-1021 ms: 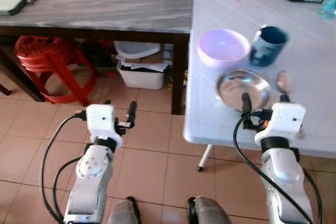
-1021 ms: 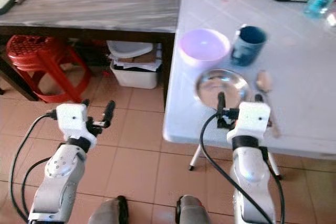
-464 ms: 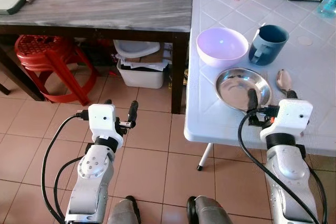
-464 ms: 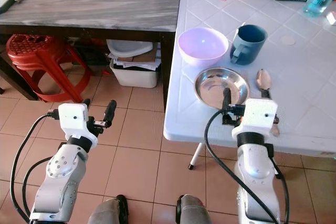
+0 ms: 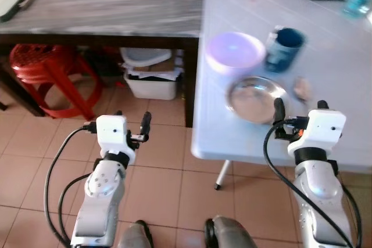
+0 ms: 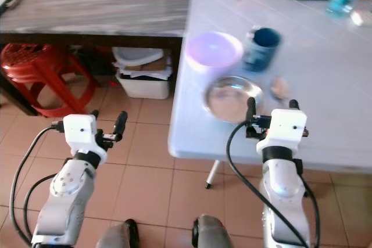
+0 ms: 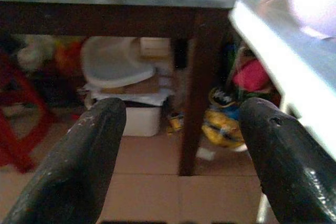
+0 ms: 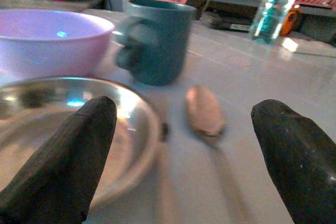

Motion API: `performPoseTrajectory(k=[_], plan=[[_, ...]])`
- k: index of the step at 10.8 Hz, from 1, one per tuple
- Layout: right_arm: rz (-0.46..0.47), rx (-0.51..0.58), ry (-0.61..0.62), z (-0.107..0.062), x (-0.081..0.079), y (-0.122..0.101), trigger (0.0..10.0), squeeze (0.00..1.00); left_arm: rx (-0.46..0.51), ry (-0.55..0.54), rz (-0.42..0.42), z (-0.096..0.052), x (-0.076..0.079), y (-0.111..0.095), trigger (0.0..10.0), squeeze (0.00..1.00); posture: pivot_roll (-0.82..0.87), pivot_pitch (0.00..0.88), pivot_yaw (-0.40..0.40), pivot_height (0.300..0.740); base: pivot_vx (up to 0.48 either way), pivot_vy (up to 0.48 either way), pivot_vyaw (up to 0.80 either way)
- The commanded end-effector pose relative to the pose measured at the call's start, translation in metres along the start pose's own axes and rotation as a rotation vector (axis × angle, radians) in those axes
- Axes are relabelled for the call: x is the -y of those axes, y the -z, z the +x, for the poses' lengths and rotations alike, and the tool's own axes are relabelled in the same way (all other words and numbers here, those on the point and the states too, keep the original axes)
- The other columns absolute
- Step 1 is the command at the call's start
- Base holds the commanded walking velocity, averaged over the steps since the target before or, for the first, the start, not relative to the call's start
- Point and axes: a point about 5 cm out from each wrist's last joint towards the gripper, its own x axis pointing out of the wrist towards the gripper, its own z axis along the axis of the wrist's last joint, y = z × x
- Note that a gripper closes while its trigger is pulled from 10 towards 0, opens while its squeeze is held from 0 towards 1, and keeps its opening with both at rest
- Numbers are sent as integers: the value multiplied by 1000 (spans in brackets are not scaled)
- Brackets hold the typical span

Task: Setting the table

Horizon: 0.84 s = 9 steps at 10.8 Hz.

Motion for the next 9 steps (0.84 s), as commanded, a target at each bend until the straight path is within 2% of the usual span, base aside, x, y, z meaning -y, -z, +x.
performPoseTrajectory(k=[1,2,4,5,7,8,9], plan=[[5,2,0,0,-2,-1,10000,0,0,-17,14,-1,-5,-2,10000,0,-82,167,41,740,0,-480,0],[4,6,-3,2,-3,-2,10000,0,4,-23,18,0,-6,-3,10000,0,-81,165,39,740,0,-326,0],[-8,25,-10,6,-4,-5,10000,0,31,-67,15,0,-9,-9,10000,0,-75,164,40,740,0,0,0],[5,29,-14,10,-3,-6,10000,0,25,-108,47,-1,-13,-10,10000,0,-71,165,43,740,0,0,0],[54,45,-81,21,-11,-10,10000,0,-18,-57,7,-4,-11,-4,10000,0,-66,175,47,740,0,0,0],[99,39,-124,26,-18,-11,10000,0,-16,-44,39,-4,-10,-4,10000,0,-64,177,50,740,0,0,0],[150,43,-195,31,-29,-15,10000,0,-16,-41,36,-3,-9,-5,10000,0,-61,183,53,740,0,0,0]])
